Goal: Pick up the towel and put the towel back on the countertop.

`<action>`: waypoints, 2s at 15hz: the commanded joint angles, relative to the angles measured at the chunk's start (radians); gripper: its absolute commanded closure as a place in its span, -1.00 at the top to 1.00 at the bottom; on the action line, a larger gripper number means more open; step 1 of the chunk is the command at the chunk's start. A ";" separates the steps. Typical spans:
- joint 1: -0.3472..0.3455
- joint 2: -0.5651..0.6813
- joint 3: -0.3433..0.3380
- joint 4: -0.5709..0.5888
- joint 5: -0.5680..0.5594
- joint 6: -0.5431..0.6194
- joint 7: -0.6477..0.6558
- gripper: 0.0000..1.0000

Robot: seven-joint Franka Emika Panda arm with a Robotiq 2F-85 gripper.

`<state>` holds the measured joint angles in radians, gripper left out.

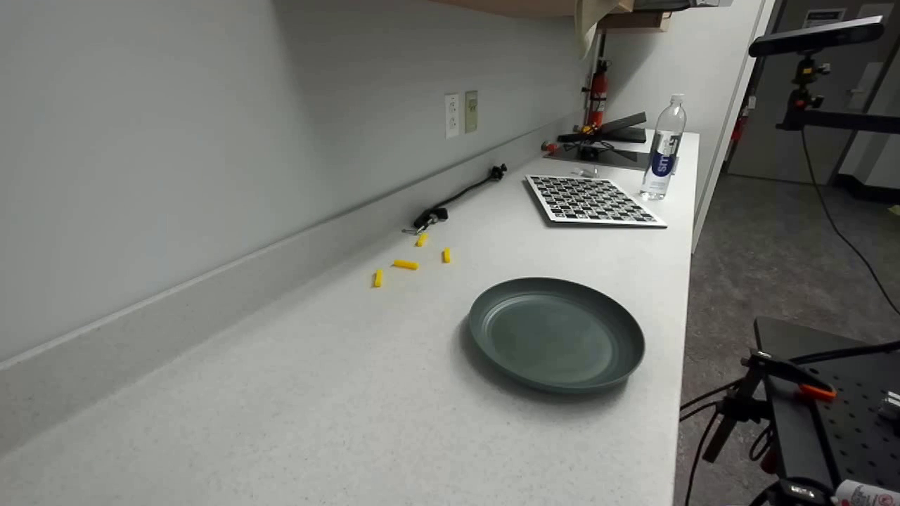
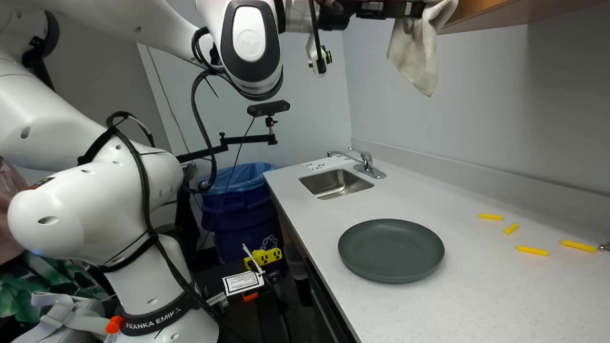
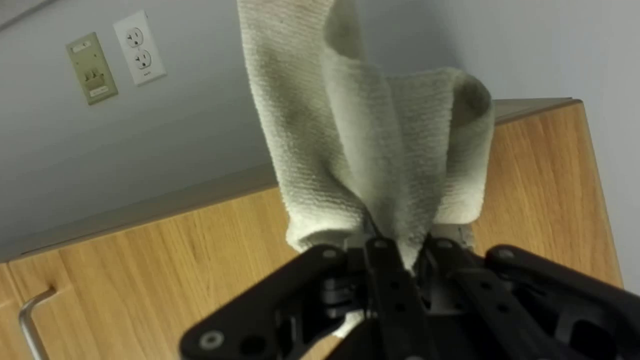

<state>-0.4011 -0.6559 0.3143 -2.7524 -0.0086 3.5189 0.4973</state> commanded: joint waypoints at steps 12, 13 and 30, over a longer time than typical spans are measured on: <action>0.208 0.222 -0.037 0.135 0.103 -0.052 -0.081 -0.95; 0.173 0.232 0.001 0.164 0.104 -0.115 -0.088 -0.95; -0.382 0.190 0.483 0.365 -0.011 -0.428 0.074 -0.95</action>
<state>-0.6938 -0.4483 0.7276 -2.4181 0.0008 3.0706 0.5171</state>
